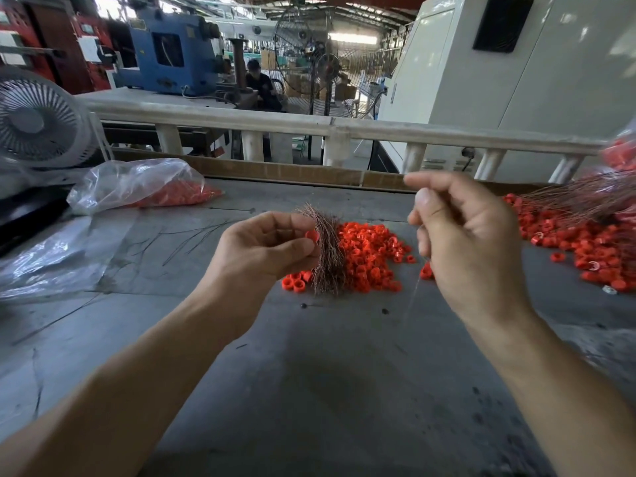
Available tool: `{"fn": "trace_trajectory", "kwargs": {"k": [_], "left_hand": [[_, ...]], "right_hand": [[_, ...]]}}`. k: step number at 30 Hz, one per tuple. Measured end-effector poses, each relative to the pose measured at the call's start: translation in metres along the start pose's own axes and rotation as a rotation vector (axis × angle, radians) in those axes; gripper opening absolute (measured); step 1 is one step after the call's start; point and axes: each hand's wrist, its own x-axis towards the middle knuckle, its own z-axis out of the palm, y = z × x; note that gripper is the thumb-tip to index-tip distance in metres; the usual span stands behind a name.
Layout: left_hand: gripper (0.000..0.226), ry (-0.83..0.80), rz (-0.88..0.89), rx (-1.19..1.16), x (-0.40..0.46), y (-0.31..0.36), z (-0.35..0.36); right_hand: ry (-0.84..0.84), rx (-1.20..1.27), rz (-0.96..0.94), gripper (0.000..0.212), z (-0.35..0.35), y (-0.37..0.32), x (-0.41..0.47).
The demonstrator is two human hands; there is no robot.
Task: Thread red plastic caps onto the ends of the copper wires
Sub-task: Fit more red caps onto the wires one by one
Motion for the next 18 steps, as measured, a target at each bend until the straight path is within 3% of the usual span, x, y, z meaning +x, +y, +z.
{"fn": "trace_trajectory", "kwargs": {"k": [5, 10, 18], "left_hand": [[0.029, -0.015, -0.020, -0.122, -0.001, 0.001, 0.005], [0.031, -0.049, -0.026, -0.104, -0.003, 0.002, 0.008], [0.027, -0.081, -0.020, -0.039, -0.006, -0.001, 0.011]], "right_hand": [[-0.225, 0.018, 0.122, 0.023, 0.010, -0.001, -0.006], [-0.292, 0.036, 0.138, 0.011, 0.018, -0.005, -0.015], [-0.344, -0.064, 0.079, 0.018, 0.027, -0.009, -0.024]]}}
